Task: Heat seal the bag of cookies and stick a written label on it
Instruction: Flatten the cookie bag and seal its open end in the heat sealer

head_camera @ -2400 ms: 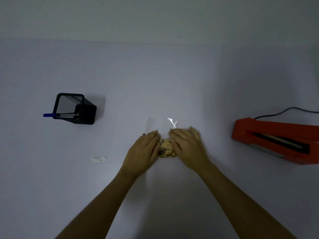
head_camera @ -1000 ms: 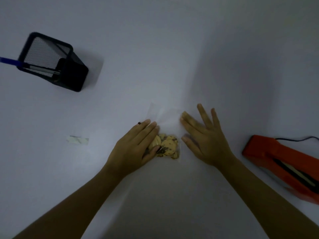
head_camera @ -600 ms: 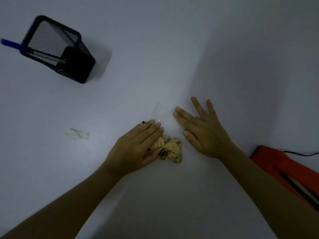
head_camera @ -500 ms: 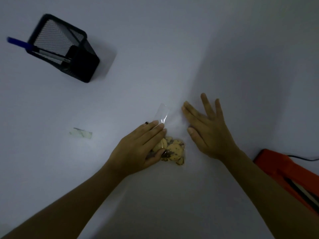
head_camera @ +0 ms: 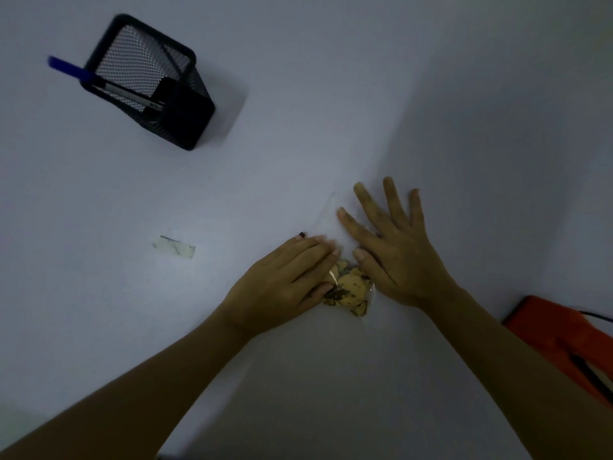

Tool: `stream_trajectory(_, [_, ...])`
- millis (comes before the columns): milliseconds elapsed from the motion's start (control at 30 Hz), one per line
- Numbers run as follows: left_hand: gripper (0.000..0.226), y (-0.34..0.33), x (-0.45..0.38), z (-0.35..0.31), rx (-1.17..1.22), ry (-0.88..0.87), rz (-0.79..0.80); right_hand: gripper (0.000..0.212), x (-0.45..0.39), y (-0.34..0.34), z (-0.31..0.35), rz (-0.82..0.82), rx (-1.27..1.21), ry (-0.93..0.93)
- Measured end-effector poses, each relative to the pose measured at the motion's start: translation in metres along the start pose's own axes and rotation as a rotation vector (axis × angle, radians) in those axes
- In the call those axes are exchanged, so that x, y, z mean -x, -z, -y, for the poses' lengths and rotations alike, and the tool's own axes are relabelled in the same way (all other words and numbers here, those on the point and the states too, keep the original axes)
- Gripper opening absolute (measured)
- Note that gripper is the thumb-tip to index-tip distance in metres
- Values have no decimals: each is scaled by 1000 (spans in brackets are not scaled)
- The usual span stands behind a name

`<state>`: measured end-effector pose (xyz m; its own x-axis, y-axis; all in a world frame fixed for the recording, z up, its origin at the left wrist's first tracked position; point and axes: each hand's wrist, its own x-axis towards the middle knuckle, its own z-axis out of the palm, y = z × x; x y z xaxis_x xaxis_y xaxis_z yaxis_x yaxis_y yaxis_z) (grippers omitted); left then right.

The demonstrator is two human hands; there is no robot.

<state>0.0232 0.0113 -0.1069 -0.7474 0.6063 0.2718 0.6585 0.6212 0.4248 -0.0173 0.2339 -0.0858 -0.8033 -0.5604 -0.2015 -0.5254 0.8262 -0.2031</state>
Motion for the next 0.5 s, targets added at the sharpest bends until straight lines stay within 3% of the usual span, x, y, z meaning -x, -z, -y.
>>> stream_trajectory(333, [38,5,-1,-2,49,61,40,64,-20,9,-1,61,55,137])
stream_trajectory(500, [39,5,-2,-2,54,78,43,67,-32,16,-21,62,91,21])
